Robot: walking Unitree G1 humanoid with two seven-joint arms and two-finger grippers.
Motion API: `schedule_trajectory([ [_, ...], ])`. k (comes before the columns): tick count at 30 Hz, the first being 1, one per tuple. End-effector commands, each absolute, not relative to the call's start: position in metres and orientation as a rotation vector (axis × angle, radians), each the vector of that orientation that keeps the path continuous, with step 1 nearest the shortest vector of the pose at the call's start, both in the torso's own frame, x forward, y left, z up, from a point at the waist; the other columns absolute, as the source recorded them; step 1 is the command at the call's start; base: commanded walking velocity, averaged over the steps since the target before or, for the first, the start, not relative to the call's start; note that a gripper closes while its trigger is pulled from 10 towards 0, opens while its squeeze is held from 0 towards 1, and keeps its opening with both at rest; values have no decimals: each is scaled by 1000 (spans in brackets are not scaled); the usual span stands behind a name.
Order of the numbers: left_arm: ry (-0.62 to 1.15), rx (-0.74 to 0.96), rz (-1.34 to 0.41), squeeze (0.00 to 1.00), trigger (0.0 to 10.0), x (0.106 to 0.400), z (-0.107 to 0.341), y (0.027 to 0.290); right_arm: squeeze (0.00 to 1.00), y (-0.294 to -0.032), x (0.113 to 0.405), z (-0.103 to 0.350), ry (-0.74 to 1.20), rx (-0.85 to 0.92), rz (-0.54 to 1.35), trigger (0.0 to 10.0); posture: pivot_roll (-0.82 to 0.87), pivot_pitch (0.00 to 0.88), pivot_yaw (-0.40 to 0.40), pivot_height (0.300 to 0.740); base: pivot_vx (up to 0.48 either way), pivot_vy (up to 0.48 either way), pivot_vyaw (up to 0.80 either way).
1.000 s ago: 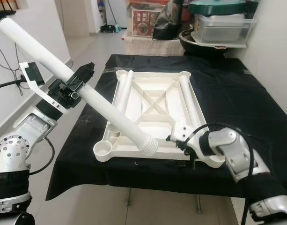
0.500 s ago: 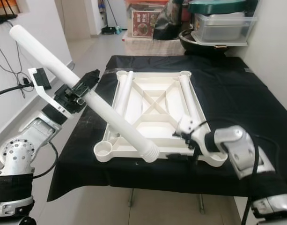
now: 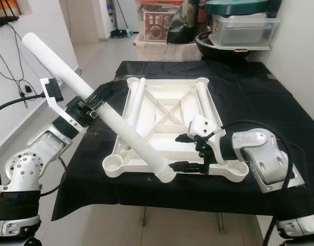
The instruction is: Building children table
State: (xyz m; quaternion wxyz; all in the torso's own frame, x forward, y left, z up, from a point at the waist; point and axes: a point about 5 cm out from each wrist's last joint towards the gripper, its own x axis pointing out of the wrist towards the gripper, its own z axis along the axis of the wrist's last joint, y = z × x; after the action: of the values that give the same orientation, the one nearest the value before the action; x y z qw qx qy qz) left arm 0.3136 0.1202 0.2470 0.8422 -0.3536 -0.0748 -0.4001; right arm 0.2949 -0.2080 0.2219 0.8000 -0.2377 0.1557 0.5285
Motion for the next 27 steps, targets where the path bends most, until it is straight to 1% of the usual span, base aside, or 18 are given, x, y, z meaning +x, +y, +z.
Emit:
schedule_trajectory([
  [1, -167, -744, -841, 0, 10000, 314, 247, 122, 1000, -201, 297, 233, 285, -502, 1131, 10000, -98, 0, 38, 740, 0, 0, 0],
  [2, -167, -744, -841, 0, 10000, 314, 247, 122, 1000, -201, 297, 233, 285, -502, 1131, 10000, -98, 0, 38, 740, 0, 0, 0],
  [5, -169, -749, -846, 0, 10000, 315, 247, 119, 1000, -183, 307, 235, 246, -457, 1091, 10000, -101, 0, 41, 740, 0, 0, 0],
  [9, -170, -750, -852, 0, 10000, 315, 247, 117, 1000, -175, 310, 233, 239, -441, 1077, 10000, -97, 0, 40, 740, 0, 0, 0],
  [12, -173, -748, -858, 0, 10000, 316, 248, 117, 1000, -161, 316, 225, 240, -402, 1051, 10000, -95, 0, 40, 740, 0, 0, 0],
  [15, -172, -745, -857, 0, 10000, 316, 248, 117, 1000, -154, 315, 223, 243, -377, 1066, 10000, -93, 0, 40, 740, 0, 0, 0],
  [17, -170, -743, -855, 0, 10000, 316, 247, 118, 1000, -146, 309, 221, 249, -351, 1115, 10000, -92, 0, 38, 740, 0, 0, 0],
  [23, -169, -742, -854, 0, 10000, 316, 246, 118, 1000, -145, 306, 221, 253, -352, 1134, 10000, -95, 0, 40, 740, 0, 0, 0],
  [25, -167, -742, -853, 0, 10000, 316, 246, 118, 1000, -147, 304, 222, 258, -364, 1141, 10000, -96, 0, 41, 740, 0, 0, 0],
  [27, -168, -739, -853, 0, 10000, 316, 246, 118, 1000, -155, 303, 222, 274, -377, 1138, 10000, -95, 0, 40, 740, 0, 0, 0],
])
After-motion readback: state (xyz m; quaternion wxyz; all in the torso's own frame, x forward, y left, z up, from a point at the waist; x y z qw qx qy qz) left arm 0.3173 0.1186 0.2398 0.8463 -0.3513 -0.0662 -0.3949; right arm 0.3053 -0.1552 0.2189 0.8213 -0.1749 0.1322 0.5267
